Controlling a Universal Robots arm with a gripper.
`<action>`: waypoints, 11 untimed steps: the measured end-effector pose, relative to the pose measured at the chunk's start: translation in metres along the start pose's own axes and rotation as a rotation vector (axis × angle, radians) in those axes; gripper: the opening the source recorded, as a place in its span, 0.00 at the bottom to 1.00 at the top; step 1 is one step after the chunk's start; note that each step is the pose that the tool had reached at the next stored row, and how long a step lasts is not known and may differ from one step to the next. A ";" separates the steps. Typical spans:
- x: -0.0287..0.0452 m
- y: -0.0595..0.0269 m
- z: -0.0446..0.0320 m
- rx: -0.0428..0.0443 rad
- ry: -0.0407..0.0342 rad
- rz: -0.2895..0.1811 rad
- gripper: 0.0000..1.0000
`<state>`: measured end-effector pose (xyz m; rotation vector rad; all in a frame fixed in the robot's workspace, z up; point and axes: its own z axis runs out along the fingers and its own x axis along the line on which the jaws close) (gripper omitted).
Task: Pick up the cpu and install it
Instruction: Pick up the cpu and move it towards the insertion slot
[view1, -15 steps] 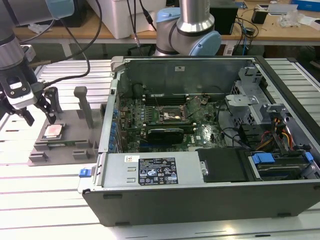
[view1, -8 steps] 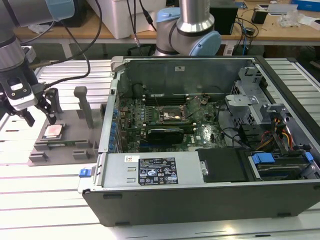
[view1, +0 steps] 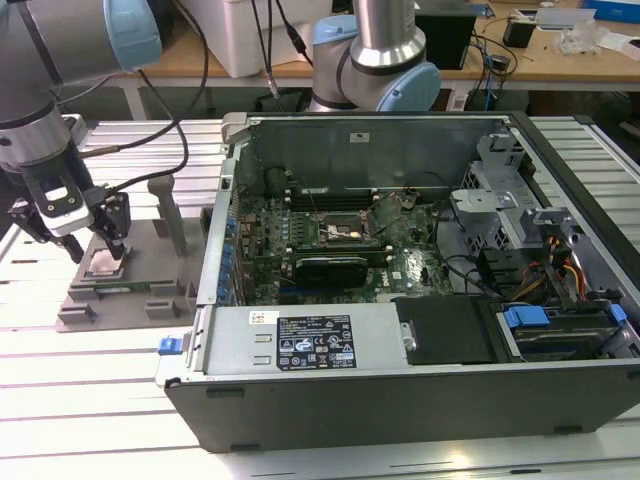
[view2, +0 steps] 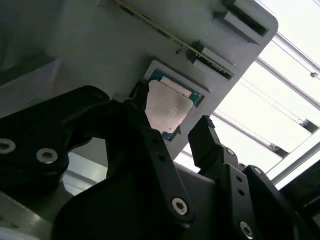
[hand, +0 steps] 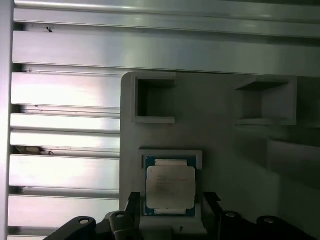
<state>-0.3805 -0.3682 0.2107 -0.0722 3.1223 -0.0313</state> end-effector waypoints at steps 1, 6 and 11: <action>0.0000 0.0013 0.0015 0.0000 0.0001 -0.001 0.60; 0.0000 0.0035 0.0120 -0.0001 -0.0001 -0.004 0.60; 0.0001 0.0037 0.0212 -0.0001 0.0000 -0.005 0.60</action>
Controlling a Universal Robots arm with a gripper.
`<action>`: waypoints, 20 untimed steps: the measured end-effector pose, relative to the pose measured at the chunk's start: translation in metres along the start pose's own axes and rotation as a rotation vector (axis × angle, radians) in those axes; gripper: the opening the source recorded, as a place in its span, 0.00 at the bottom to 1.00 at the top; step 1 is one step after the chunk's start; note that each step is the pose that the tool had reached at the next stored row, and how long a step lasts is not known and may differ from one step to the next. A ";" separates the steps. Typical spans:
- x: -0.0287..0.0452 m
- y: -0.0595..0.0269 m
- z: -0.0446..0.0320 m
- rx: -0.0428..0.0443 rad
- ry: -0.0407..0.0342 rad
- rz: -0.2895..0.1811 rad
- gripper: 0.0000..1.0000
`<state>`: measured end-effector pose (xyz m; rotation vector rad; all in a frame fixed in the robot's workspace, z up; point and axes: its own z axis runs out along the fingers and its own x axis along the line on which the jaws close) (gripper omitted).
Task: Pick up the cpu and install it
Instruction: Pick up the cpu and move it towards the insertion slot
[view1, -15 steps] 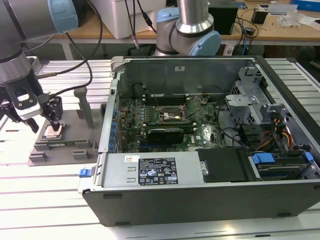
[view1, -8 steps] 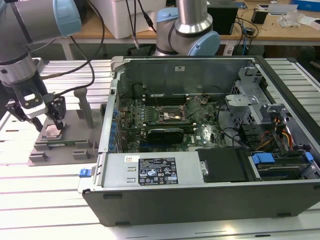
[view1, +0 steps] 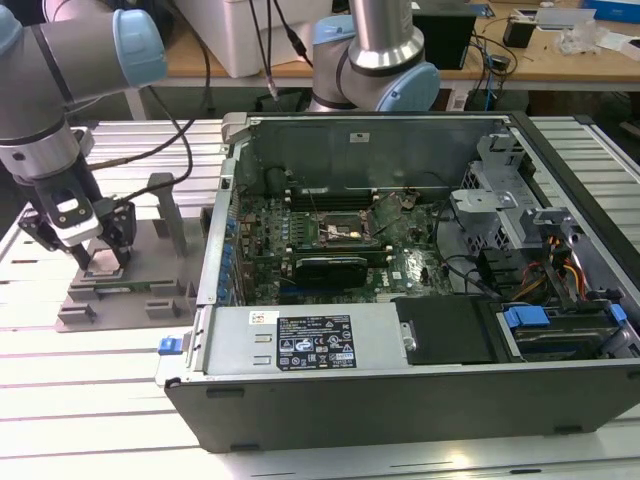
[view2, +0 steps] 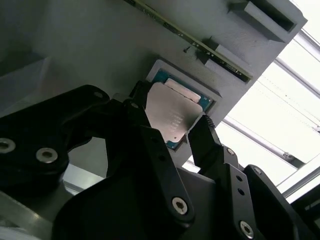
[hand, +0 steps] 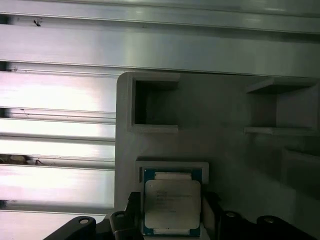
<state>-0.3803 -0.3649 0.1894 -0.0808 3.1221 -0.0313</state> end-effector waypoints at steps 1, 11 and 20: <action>0.0000 0.0000 0.0017 0.0000 0.0000 -0.001 0.60; -0.0001 0.0000 0.0019 0.0000 0.0000 -0.001 0.54; -0.0001 0.0000 0.0003 0.0000 0.0000 -0.001 0.54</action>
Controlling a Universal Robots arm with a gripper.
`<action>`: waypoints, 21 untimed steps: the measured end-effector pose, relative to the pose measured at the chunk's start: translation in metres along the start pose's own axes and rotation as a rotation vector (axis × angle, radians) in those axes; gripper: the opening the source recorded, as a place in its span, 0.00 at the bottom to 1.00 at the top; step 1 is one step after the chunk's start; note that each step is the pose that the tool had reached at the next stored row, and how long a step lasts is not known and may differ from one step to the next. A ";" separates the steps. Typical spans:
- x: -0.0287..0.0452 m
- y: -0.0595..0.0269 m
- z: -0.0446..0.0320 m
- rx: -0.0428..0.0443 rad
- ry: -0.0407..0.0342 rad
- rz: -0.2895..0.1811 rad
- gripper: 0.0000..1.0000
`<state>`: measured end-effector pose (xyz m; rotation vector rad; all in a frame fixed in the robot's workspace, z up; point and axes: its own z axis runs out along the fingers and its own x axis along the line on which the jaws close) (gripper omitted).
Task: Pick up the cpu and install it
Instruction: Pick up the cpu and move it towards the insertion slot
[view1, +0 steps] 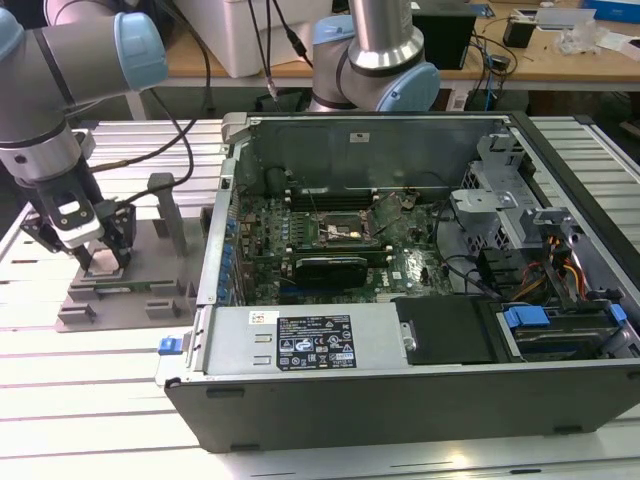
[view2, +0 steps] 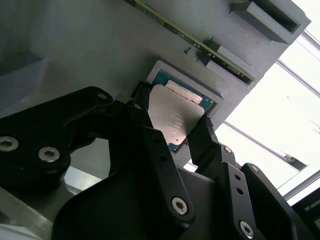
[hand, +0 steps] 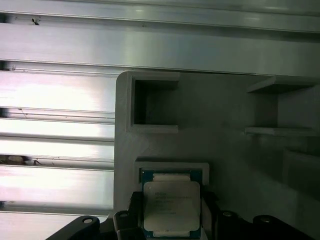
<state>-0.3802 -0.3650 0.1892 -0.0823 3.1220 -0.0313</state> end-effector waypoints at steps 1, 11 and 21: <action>0.0000 0.0000 -0.0009 0.0000 0.0000 0.000 0.54; -0.0005 0.0003 -0.0252 0.0000 0.0001 0.000 0.54; -0.0008 0.0003 -0.0424 0.0000 0.0000 0.000 0.54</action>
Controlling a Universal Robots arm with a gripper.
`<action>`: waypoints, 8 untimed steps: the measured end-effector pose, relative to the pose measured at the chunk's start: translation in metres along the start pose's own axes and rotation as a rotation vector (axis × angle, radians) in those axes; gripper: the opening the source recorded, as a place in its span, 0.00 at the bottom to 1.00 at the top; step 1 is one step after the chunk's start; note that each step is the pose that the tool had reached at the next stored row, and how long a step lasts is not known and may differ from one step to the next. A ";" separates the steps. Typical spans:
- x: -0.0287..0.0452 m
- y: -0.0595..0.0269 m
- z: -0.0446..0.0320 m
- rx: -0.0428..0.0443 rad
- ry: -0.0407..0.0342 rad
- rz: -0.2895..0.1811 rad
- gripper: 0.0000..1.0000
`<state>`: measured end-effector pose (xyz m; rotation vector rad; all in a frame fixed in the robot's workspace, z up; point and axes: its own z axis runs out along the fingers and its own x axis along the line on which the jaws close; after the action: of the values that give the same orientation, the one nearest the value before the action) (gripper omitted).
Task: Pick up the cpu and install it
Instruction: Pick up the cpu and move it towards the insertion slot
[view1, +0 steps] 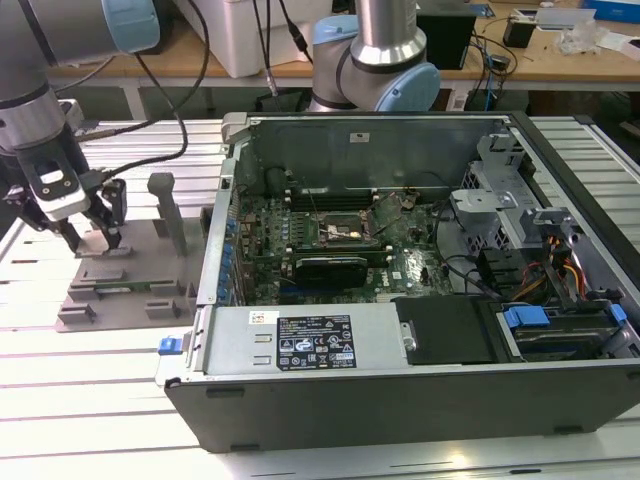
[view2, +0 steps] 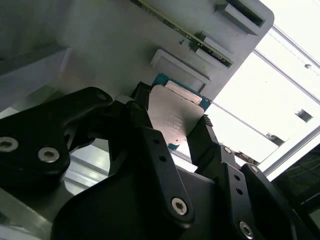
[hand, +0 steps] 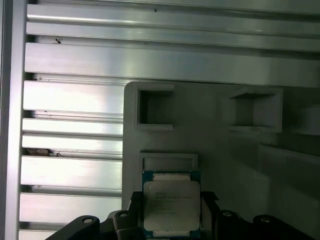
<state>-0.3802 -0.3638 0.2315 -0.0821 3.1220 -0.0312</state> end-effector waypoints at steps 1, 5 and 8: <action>0.0000 0.0000 -0.0016 0.0000 0.0000 0.000 0.54; -0.0002 -0.0001 -0.0094 0.0000 0.0000 0.000 0.54; -0.0003 -0.0001 -0.0155 0.0000 0.0000 0.000 0.54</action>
<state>-0.3802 -0.3636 0.2470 -0.0821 3.1220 -0.0313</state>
